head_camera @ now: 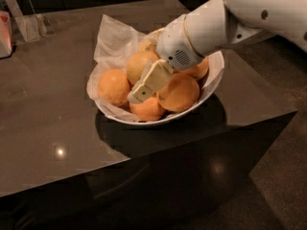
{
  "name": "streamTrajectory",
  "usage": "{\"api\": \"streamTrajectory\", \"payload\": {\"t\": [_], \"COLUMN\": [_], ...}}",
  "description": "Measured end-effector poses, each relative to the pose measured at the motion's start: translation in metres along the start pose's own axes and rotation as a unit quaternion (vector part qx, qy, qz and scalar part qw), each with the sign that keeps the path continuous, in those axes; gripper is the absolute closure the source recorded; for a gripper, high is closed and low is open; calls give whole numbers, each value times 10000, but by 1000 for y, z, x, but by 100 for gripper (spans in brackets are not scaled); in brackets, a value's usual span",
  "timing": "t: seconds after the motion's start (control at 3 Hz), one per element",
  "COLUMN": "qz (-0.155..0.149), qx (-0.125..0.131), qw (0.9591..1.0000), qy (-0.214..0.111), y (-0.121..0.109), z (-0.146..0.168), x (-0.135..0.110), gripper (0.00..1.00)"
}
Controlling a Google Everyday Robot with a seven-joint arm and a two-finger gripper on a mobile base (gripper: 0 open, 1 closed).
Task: Pick orange from white bowl
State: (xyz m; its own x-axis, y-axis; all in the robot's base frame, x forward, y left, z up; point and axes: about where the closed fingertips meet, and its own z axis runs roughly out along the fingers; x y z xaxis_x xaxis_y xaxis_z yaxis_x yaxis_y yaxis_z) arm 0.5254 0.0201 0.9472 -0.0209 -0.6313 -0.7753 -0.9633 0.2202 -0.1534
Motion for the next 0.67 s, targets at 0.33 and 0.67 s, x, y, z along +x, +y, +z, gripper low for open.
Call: {"api": "streamTrajectory", "payload": {"t": [0.33, 0.67], "qz": [-20, -22], "qx": [-92, -92], "qw": [9999, 9999], "qy": [92, 92], "y": [-1, -1], "z": [12, 12], "x": [2, 2], "gripper": [0, 19]}}
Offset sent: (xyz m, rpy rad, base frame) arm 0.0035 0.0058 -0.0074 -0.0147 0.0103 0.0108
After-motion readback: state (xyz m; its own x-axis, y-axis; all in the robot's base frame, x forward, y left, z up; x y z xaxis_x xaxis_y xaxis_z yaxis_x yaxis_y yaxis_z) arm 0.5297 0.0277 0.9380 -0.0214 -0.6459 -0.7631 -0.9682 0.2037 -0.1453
